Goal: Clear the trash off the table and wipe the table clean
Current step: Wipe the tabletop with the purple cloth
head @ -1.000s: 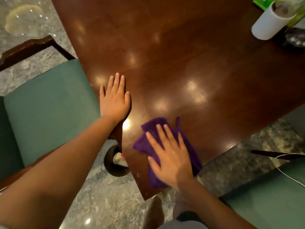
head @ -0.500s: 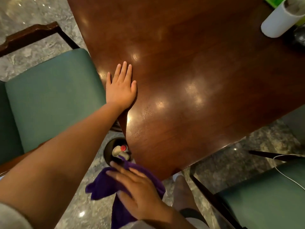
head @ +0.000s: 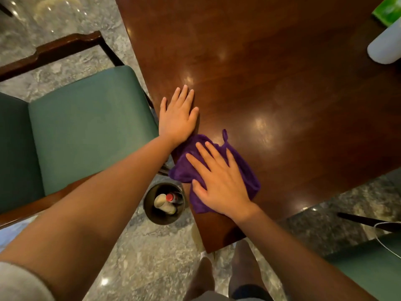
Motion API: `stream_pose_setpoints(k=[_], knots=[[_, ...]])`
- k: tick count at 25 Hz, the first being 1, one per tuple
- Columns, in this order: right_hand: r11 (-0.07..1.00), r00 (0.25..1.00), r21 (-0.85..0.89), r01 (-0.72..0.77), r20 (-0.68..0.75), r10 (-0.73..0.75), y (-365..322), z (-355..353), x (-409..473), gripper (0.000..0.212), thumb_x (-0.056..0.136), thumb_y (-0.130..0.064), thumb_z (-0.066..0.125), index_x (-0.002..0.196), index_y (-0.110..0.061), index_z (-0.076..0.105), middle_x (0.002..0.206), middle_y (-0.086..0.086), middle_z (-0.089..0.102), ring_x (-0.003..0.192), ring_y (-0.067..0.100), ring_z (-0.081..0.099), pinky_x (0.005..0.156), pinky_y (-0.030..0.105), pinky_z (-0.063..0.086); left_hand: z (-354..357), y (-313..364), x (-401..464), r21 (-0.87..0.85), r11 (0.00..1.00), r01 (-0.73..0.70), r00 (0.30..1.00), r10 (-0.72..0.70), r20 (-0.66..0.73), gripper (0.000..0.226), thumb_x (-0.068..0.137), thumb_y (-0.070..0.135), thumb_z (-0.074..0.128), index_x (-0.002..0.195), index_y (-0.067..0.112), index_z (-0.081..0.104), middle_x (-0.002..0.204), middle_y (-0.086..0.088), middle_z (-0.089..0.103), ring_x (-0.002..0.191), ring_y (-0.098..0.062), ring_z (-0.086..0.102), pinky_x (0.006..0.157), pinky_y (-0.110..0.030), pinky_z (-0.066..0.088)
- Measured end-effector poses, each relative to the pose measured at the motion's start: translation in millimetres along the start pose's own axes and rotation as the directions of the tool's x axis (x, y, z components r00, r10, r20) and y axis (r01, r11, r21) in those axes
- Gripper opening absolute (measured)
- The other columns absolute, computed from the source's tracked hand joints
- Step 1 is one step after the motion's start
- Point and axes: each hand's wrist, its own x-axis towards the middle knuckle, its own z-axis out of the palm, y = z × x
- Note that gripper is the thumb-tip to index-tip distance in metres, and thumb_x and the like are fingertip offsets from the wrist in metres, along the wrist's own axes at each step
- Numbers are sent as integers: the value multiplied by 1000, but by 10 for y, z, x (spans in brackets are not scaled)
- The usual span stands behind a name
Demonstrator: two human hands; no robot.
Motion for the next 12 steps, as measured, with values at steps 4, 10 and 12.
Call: stream_pose_setpoints(k=[4,10,12], knots=[[1000,1000,-12,-29,7,29,-33,-8,11,61,84,-43,43,141,-27,35,153,4,28,142,20,16,112,50,15,10,-81,-50,5,998,-60,998,60,24,51,99,31,31,147,14,22,157,-5,16,145,-19,8,115,-45,4],[989,992,131,69,100,-83,-5,-49,-582,65,79,-39,46,142,-31,32,154,-1,23,143,14,9,115,40,4,17,-25,-77,98,992,-82,997,83,-3,53,98,30,32,147,15,20,157,-4,16,145,-19,9,115,-46,8],[975,973,117,191,106,-203,107,-47,-923,59,77,-32,46,136,-32,41,150,-4,32,141,12,17,116,37,10,11,-53,-79,105,991,-82,996,84,-8,53,98,30,31,147,15,20,157,-4,16,145,-19,8,116,-45,7]])
